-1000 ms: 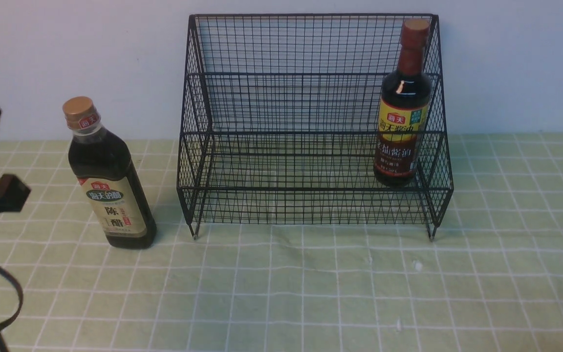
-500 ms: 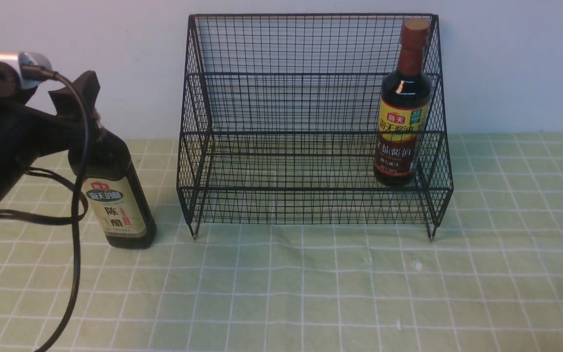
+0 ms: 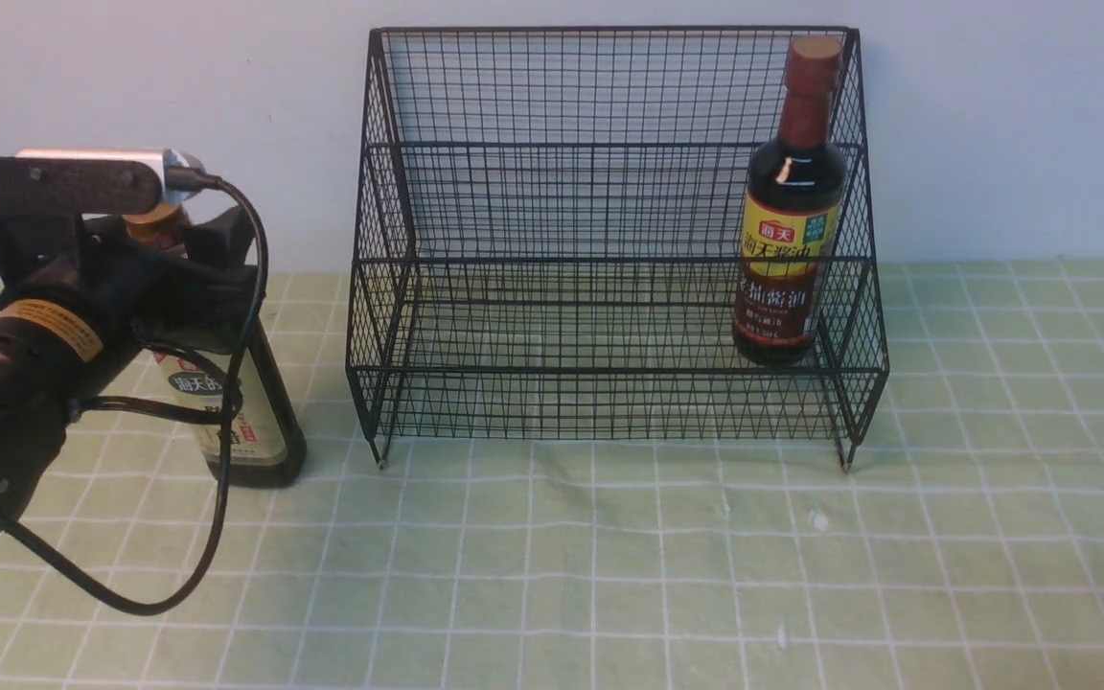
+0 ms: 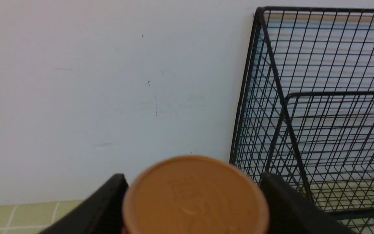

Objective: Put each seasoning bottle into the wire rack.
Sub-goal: Use the left arm to grab the condiment bottle closest to it, then use the left arm to put the condiment bottle back on the shelf

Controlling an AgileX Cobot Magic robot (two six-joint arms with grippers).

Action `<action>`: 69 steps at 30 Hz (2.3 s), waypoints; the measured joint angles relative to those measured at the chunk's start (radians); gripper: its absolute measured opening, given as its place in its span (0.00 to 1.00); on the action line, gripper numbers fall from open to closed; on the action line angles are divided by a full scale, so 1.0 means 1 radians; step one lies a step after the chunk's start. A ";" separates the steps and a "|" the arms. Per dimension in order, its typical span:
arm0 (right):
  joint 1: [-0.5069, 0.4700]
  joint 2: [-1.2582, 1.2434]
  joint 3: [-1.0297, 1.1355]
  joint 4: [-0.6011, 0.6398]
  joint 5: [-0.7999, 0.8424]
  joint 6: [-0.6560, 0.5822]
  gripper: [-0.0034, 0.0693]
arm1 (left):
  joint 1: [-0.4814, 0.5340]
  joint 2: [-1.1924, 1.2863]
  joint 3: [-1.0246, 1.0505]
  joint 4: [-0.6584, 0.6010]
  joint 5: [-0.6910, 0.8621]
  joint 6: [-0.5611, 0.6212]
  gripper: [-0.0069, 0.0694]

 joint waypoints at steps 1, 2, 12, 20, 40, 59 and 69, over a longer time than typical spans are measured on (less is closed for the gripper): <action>0.000 0.000 0.000 0.000 0.000 0.000 0.03 | 0.000 0.000 -0.001 -0.001 -0.002 0.000 0.62; 0.000 0.000 0.000 0.000 0.000 0.000 0.03 | 0.000 0.000 -0.003 -0.002 -0.022 0.006 0.49; 0.000 0.000 0.000 0.000 0.001 0.000 0.03 | -0.001 -0.117 -0.015 0.007 0.155 0.015 0.49; 0.000 0.000 0.000 0.000 0.002 0.000 0.03 | -0.019 -0.317 -0.179 0.006 0.394 0.017 0.49; 0.000 0.000 0.000 0.000 0.002 0.000 0.03 | -0.296 -0.219 -0.488 -0.078 0.564 0.025 0.49; 0.000 0.000 0.000 0.000 0.002 0.002 0.03 | -0.349 0.039 -0.532 -0.138 0.506 0.091 0.49; 0.000 0.000 0.000 0.000 0.003 0.002 0.03 | -0.349 0.108 -0.527 -0.138 0.530 0.098 0.49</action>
